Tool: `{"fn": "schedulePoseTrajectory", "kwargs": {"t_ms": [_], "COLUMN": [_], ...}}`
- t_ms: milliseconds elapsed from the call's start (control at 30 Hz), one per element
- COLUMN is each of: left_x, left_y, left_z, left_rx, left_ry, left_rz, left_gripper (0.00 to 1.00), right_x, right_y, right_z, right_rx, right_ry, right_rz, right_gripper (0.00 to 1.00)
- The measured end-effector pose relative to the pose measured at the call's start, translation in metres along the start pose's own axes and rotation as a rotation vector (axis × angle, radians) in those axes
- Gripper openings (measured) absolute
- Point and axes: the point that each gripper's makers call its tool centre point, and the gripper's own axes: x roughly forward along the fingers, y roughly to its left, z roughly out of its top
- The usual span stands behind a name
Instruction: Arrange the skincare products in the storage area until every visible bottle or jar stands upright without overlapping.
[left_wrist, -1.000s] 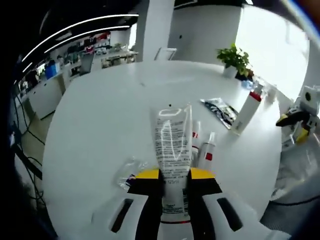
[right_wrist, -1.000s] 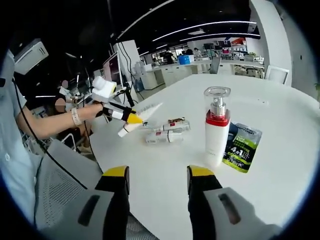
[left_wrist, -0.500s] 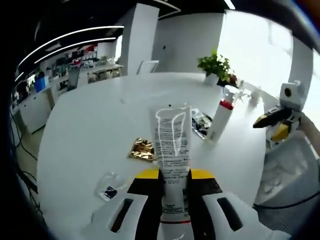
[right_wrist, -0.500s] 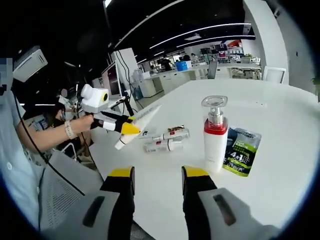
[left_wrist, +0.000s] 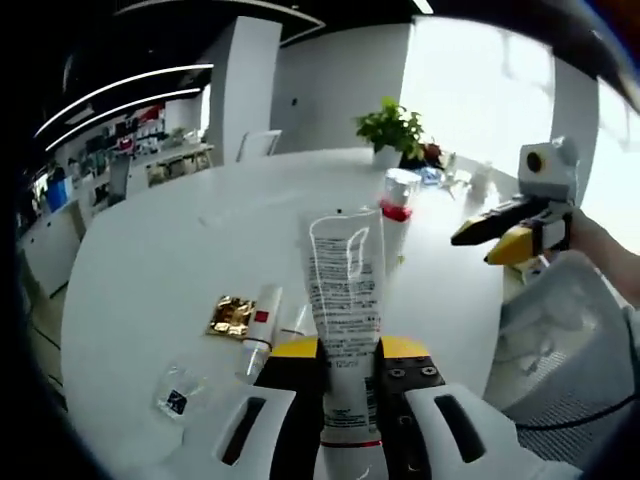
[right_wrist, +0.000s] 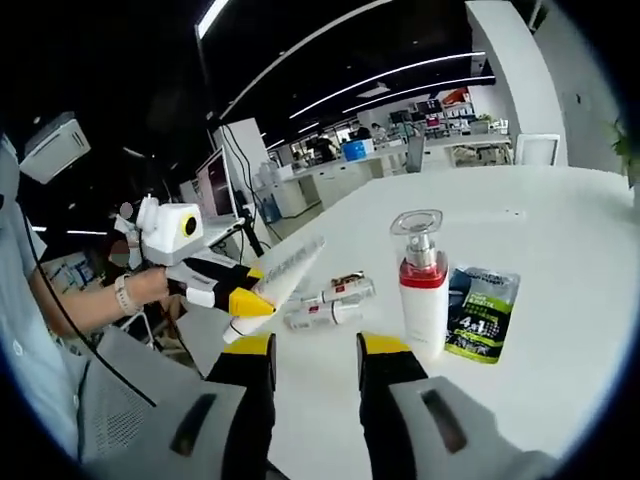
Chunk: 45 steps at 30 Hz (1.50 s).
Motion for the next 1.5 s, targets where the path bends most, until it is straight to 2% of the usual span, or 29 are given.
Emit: {"fn": "schedulePoseTrajectory", "kwargs": {"t_ms": [100,133,267,433,533,600,833,933,1000,1067,1133,1233,1367,1500], "left_x": [0.002,0.003,0.005,0.009,0.013,0.017,0.026,0.031,0.033,0.034,0.037,0.041,0.044,0.049], "left_y": [-0.004,-0.008,-0.019,-0.036,-0.047,-0.055,-0.074,-0.081,-0.082,-0.085,-0.084,-0.084,-0.085,-0.083], "left_z": [0.002,0.004,0.007,0.009,0.011,0.013,0.020,0.021,0.023,0.025,0.027,0.028,0.026,0.022], "left_rx": [0.009,0.016,0.041,0.066,0.091,0.111,0.173,0.207,0.208,0.210,0.251,0.236,0.268,0.278], "left_ry": [-0.004,-0.006,-0.016,-0.013,-0.013,-0.012,-0.016,-0.014,-0.019,-0.029,-0.030,-0.030,-0.030,-0.015], "left_rz": [-0.001,-0.006,-0.014,-0.043,-0.056,-0.065,-0.101,-0.107,-0.109,-0.111,-0.095,-0.102,-0.087,-0.074], "left_gripper": [0.14,0.14,0.14,0.14,0.14,0.14,0.14,0.15,0.15,0.15,0.15,0.15,0.16,0.16], "right_x": [0.005,0.007,0.011,0.010,0.008,0.008,0.004,-0.001,-0.004,-0.006,-0.007,-0.007,-0.007,-0.005], "right_y": [0.000,0.000,0.000,0.005,0.001,0.000,-0.008,-0.015,-0.017,-0.022,-0.024,-0.023,-0.021,-0.016], "right_z": [0.001,0.003,0.001,0.013,0.012,0.009,0.014,0.021,0.023,0.021,0.022,0.024,0.026,0.028], "right_rx": [0.018,0.027,0.042,0.121,0.171,0.209,0.339,0.416,0.429,0.435,0.437,0.414,0.381,0.296], "right_ry": [-0.021,-0.049,-0.038,-0.120,-0.123,-0.116,-0.173,-0.231,-0.246,-0.242,-0.250,-0.248,-0.246,-0.229], "right_rz": [0.019,0.025,0.030,0.075,0.079,0.085,0.086,0.074,0.079,0.048,0.039,0.020,0.006,-0.002], "right_gripper": [0.33,0.33,0.34,0.36,0.35,0.34,0.27,0.23,0.17,0.12,0.11,0.10,0.07,0.05]}}
